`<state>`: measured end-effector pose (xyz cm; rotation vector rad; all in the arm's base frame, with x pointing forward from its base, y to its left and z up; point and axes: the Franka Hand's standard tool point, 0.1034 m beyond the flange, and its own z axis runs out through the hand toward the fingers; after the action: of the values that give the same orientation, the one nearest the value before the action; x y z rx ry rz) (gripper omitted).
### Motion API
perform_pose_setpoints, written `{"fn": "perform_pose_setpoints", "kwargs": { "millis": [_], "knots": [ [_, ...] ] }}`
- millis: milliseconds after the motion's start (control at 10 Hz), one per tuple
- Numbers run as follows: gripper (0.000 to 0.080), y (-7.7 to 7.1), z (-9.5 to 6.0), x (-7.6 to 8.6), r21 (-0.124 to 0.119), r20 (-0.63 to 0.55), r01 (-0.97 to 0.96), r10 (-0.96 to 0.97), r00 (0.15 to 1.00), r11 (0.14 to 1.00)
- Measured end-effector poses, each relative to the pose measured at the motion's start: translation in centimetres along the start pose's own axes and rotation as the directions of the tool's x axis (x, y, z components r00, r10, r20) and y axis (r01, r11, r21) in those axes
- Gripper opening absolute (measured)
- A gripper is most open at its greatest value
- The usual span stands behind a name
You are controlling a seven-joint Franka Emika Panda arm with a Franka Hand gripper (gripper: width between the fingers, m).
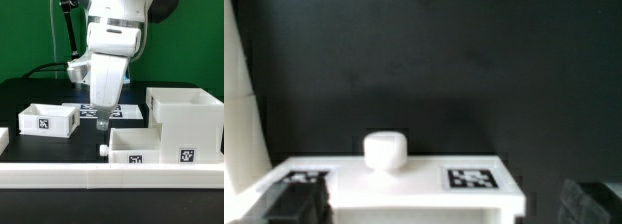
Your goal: Assemble drawer
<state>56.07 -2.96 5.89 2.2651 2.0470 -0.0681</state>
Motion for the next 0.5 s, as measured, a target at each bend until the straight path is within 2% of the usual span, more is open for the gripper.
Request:
{"fn": "perform_pose_setpoints", "kwargs": {
  "millis": [200,500],
  "knots": [
    [0.0649,0.6,1.5,-1.1,0.012,0.0,0.037,-0.037,0.999,0.999],
    [0.0649,1.1,3.2,-0.3,0.023,-0.004,0.047,-0.047,0.999,0.999]
  ]
}}
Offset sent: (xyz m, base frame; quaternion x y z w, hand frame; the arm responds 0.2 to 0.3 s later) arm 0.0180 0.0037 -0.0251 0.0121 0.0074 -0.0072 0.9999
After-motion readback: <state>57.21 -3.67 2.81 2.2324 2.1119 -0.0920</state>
